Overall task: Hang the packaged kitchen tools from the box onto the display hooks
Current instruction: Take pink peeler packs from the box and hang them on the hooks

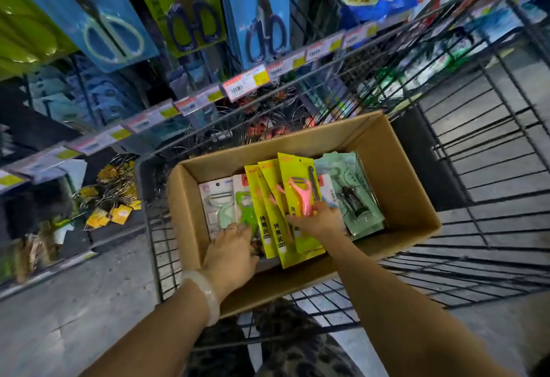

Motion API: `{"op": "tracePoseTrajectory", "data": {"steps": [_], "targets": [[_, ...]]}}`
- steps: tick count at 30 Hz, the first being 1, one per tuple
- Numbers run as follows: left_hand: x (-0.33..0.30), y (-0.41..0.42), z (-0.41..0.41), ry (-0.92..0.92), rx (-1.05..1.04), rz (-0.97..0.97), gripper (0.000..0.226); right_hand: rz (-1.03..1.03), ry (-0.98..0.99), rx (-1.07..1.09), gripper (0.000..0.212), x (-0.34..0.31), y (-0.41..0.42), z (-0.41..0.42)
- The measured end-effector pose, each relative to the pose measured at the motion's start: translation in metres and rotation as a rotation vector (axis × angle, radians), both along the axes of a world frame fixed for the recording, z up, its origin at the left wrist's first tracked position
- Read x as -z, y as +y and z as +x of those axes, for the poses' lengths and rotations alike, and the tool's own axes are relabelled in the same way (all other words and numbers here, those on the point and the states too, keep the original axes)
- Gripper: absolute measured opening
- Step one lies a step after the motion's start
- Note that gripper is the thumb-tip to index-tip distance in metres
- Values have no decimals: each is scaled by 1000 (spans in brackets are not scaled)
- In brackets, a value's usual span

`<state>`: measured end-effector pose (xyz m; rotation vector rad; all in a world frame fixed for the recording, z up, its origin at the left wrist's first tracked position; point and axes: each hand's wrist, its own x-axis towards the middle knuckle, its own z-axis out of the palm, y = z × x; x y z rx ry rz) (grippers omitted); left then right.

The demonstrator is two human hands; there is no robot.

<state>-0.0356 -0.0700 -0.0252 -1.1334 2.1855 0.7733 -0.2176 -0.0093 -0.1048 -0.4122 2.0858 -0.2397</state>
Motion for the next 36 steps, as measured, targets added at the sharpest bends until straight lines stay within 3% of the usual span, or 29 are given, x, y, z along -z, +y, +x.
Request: {"op": "tracePoseTrajectory", "data": {"steps": [5,11,15,18,21,24,26,31,33,36], "targets": [[-2,-3,-7,47,-77,22,51,-16,-8,4,106,24,3,13],[2,-6,-17,176,-479,220,53,-170,50,-9,74,-32,4,43],[-9,3,-30,516,-855,307,39,-388,60,-18,56,-60,9,70],[-22,6,-37,718,-982,312,27,-510,84,-5,54,-72,6,77],[-23,-1,-41,758,-1068,280,37,-583,66,-68,56,-79,-2,67],[-19,-12,-39,754,-1169,200,70,-642,61,-180,54,-82,-9,61],[-11,-18,-31,725,-1194,137,73,-690,10,-198,52,-80,-10,60],[-8,-21,-5,671,-1162,-63,69,-664,-166,82,36,-67,-23,46],[-15,-19,-1,706,-1149,-50,77,-558,-72,103,49,-41,-22,32],[-12,-19,5,723,-1146,-27,69,-320,8,35,92,-15,-16,14]]}}
